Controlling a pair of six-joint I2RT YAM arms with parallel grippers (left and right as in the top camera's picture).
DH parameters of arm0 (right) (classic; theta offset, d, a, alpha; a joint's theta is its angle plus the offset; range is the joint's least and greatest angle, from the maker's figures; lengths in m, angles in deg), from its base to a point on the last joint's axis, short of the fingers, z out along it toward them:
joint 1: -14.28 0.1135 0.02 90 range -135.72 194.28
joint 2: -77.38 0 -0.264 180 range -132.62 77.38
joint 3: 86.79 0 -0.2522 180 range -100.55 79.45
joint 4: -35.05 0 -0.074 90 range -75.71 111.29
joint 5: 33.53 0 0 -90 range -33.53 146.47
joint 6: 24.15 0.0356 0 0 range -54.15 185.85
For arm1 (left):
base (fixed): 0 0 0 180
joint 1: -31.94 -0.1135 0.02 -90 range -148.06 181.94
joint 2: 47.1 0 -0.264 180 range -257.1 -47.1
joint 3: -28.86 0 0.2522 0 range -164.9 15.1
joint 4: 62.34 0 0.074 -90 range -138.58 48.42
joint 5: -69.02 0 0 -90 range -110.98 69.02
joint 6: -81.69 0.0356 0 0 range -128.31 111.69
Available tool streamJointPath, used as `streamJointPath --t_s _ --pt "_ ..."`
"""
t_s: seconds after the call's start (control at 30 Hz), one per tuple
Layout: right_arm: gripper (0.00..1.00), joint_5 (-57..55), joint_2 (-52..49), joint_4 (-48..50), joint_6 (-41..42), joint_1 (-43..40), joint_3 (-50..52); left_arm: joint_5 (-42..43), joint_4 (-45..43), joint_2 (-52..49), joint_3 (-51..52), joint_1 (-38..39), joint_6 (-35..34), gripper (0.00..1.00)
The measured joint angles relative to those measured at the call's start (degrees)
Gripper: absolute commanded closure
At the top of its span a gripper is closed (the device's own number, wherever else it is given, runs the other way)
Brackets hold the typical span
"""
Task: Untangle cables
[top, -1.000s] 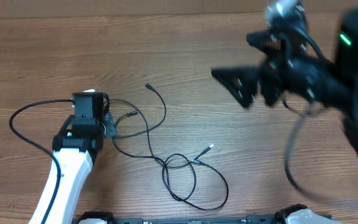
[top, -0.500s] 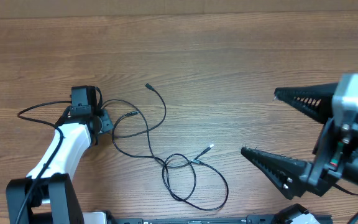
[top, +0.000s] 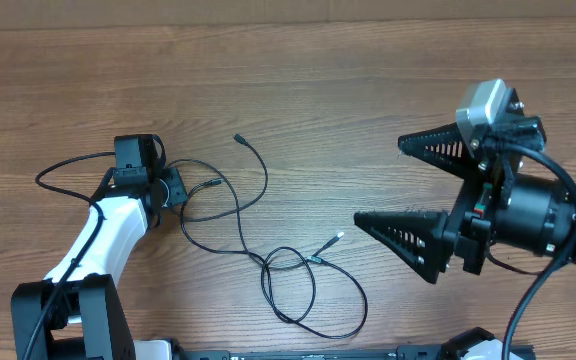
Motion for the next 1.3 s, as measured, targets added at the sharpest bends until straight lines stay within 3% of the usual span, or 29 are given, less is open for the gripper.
streamJointPath --t_s 0.1,0.47,0.5,0.53,0.57,0.77,0.93,1.03,1.3 --pt "0.00 0.5 0.5 0.0 0.0 0.0 0.0 -0.1 0.0 0.0 0.0 0.0 0.2 0.62" --pt "0.00 2.9 0.8 0.0 0.0 0.0 0.0 -2.6 -0.2 -2.7 0.0 0.0 -2.8 0.67" --pt "0.00 3.0 0.8 0.0 0.0 0.0 0.0 -2.6 -0.4 -3.6 0.0 0.0 -3.1 0.71" --pt "0.00 3.1 0.9 0.0 0.0 0.0 0.0 -2.5 -0.7 -4.6 0.0 0.0 -3.3 0.93" --pt "0.00 3.1 0.9 0.0 0.0 0.0 0.0 -2.3 -0.9 -5.7 0.0 0.0 -3.8 0.96" --pt "0.00 2.9 1.6 -0.5 -1.1 0.0 0.0 0.9 -1.6 -7.3 -0.3 0.0 -3.7 0.96" --pt "0.00 -1.3 1.2 -2.3 -2.2 0.0 0.0 10.0 3.3 -5.6 -2.8 -0.1 -2.2 0.96" --pt "0.00 -3.3 -0.3 -3.9 -3.5 0.0 0.0 15.7 10.3 -2.9 -9.2 -0.1 0.0 0.96" --pt "0.00 -5.2 -8.4 -5.6 -5.4 0.0 0.0 27.3 35.9 0.8 -42.2 -0.1 7.8 0.96"
